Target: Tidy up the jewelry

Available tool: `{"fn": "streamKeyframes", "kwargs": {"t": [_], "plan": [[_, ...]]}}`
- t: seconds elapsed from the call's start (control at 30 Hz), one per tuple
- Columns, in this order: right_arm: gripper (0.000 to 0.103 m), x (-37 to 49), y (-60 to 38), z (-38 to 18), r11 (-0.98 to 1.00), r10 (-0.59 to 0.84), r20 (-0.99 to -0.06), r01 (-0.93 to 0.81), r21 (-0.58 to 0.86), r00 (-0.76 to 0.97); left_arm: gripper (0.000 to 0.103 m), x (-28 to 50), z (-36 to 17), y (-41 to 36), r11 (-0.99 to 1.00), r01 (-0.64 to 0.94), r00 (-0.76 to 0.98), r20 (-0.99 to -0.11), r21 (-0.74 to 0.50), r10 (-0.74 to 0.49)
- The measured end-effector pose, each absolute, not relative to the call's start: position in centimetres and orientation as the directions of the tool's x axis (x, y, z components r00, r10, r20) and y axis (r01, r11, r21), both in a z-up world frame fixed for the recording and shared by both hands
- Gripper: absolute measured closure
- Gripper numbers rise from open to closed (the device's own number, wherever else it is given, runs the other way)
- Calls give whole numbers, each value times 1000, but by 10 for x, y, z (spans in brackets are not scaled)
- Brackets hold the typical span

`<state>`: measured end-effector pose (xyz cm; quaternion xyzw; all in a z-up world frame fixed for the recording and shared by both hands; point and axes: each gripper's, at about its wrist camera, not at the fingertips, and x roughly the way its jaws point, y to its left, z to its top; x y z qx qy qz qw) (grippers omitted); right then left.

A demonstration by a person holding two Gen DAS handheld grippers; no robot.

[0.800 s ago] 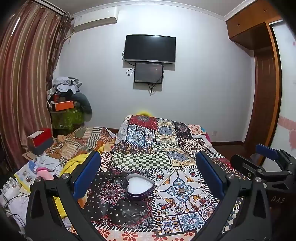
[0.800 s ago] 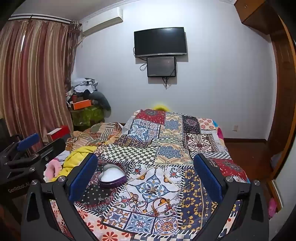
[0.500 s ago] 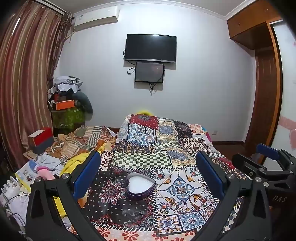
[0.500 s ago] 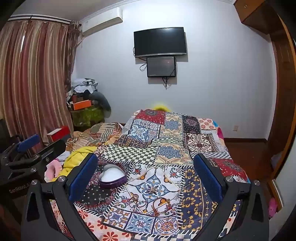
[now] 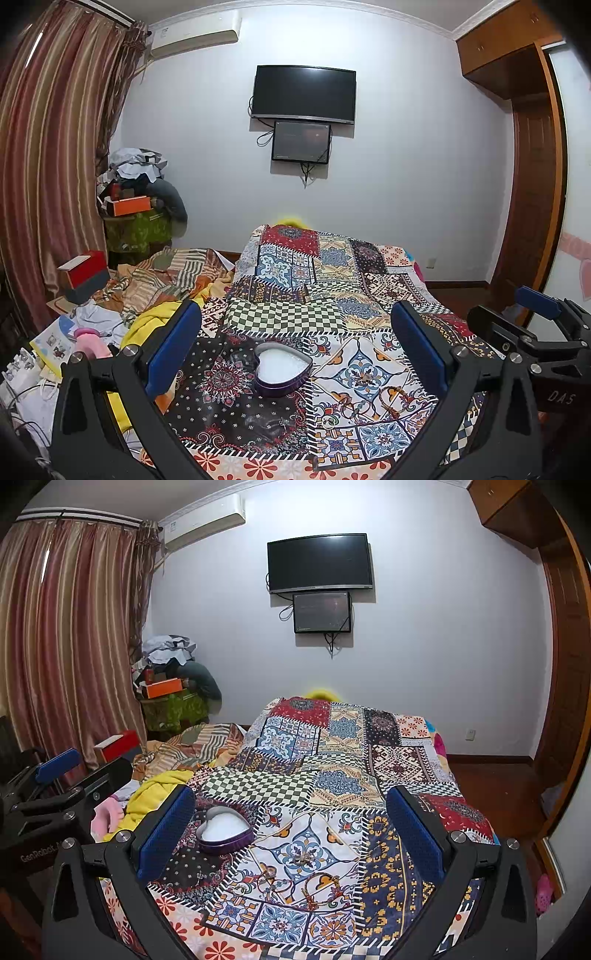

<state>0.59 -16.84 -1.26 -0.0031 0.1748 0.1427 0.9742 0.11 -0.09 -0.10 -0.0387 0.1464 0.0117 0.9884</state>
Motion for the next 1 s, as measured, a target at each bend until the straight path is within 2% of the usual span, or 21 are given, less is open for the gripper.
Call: {"fn": "streamKeyframes", "kwargs": {"t": [1.0], "plan": [[0, 5, -168, -14, 959, 278, -343, -279, 46, 897, 0, 1, -1, 1, 997, -34, 957, -291, -72, 12]]}}
